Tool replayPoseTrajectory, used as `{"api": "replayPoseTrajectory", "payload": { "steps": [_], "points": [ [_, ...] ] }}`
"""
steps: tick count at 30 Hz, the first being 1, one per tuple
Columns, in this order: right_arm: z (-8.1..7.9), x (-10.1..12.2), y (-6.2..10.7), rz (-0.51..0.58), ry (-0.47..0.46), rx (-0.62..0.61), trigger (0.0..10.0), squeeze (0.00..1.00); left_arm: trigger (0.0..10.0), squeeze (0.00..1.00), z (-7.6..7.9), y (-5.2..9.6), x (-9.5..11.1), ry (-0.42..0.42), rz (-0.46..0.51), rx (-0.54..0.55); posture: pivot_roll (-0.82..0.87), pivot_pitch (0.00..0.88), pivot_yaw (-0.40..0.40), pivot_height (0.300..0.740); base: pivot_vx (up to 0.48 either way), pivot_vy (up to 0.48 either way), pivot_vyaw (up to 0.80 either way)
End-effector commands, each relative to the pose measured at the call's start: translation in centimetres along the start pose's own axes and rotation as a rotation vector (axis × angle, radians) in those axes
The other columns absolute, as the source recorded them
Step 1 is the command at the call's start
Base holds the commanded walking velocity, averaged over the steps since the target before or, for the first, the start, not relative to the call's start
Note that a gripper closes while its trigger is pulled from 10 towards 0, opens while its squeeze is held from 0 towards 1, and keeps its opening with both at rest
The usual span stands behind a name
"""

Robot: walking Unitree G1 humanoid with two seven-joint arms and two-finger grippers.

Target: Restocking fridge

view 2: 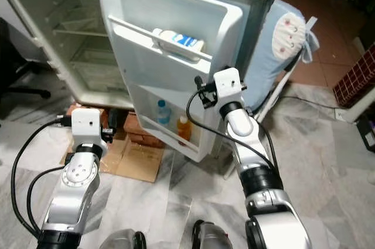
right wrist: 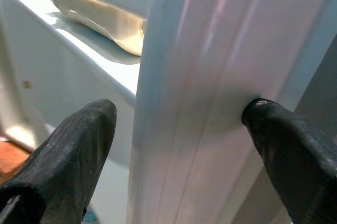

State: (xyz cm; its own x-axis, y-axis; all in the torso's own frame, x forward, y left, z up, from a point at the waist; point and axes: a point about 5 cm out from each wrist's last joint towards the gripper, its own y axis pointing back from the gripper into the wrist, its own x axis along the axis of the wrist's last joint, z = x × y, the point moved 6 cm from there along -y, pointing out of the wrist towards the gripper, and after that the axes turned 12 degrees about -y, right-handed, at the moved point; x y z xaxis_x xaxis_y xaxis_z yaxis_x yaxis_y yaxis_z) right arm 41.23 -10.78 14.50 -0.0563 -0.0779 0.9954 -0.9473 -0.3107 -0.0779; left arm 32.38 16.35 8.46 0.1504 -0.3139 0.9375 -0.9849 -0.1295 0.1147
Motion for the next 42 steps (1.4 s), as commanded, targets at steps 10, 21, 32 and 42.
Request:
{"api": "replayPoseTrajectory", "payload": {
  "steps": [10,21,32,42],
  "points": [
    [-9.4,2.7,3.8,-0.036,-0.285,0.661,10.0,0.0,10.0,0.0,-2.9,0.5,-2.6,0.058,-0.114,0.089,0.06,0.088,0.013,0.74,0.0,0.0,0.0],
    [0.2,-6.9,9.1,-0.488,0.092,0.532,10.0,0.0,10.0,0.0,-3.5,0.4,-3.0,0.073,-0.135,0.101,0.05,0.094,0.026,0.74,0.0,0.0,0.0],
    [5.9,-11.0,11.5,-0.774,0.345,0.473,10.0,0.0,10.0,0.0,-3.4,0.3,-2.7,0.069,-0.129,0.091,0.07,0.093,0.03,0.74,0.0,0.0,0.0],
    [8.0,-8.0,5.4,-0.495,0.337,0.006,10.0,0.0,10.0,0.0,-3.2,0.4,-2.4,0.075,-0.123,0.092,0.07,0.094,0.029,0.74,0.0,0.0,0.0]
  ]
}}
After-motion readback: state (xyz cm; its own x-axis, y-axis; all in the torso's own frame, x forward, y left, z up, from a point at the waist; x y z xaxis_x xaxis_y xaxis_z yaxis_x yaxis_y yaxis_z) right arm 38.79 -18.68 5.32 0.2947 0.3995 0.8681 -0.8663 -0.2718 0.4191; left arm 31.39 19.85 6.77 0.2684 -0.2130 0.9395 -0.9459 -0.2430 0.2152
